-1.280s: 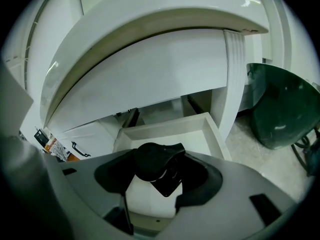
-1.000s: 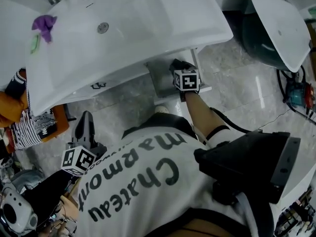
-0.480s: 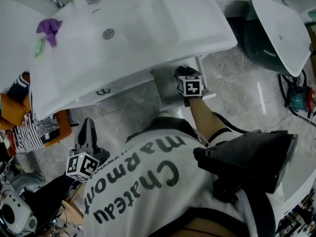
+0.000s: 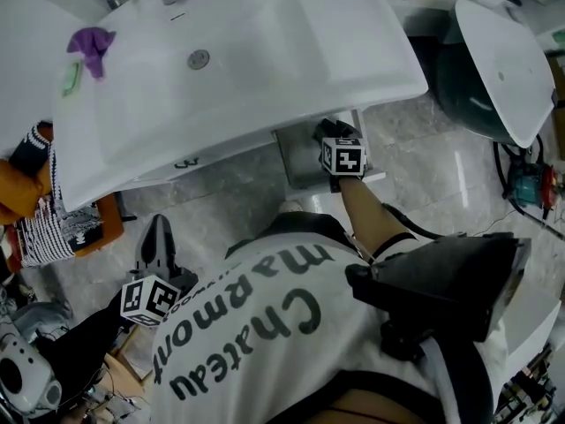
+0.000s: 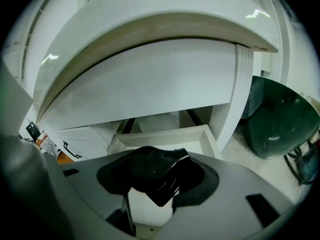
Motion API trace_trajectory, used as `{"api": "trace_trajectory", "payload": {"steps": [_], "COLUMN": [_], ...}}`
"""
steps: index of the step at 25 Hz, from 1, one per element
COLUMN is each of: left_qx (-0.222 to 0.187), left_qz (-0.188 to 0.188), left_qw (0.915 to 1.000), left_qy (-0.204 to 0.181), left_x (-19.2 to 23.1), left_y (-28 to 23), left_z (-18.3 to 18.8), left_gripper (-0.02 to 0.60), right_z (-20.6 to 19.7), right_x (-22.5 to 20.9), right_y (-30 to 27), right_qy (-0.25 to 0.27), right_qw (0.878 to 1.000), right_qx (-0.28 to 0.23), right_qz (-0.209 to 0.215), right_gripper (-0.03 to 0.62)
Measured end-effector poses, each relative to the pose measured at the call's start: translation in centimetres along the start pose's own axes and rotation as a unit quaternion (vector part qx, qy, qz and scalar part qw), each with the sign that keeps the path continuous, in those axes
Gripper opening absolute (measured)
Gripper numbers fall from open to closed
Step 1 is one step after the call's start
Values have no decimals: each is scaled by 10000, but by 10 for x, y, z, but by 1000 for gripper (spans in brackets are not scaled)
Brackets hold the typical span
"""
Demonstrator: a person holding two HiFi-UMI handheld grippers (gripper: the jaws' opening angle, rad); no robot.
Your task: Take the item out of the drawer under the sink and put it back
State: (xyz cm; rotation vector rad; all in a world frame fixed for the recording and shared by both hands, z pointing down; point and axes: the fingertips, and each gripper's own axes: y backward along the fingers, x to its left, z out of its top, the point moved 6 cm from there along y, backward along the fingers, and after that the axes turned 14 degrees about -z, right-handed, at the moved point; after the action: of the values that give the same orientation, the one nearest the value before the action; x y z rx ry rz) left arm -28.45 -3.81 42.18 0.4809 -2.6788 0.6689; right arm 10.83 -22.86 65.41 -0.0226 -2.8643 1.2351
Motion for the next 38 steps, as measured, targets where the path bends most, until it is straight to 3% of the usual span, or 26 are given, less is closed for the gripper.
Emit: {"api": "trace_trajectory", "payload": {"steps": [8,13,29,38], "left_qx": [26,57,92,170], "left_qz": [-149,-445,-1290,-2014], "left_qw": [9999,9989,9916,9788], "left_qy": [-7,-134,17,-335], "left_x": [4,-2,-5,-1], "left_y": [-7,-22,-62,-75], "left_z": [14,21,24,58], "left_gripper": [9,9,9,9], "right_z": [7,15,73,106], "right_x": [-1,-1,3,13], "right_y": [26,56,159,218], "right_qy": [145,202,-245,-272], "right_qw": [9998,9994,9912,9834], "right_qx": [27,-93,-1210,-1789], "right_qz": [102,276,478,85], "right_gripper": [216,216,201,196]}}
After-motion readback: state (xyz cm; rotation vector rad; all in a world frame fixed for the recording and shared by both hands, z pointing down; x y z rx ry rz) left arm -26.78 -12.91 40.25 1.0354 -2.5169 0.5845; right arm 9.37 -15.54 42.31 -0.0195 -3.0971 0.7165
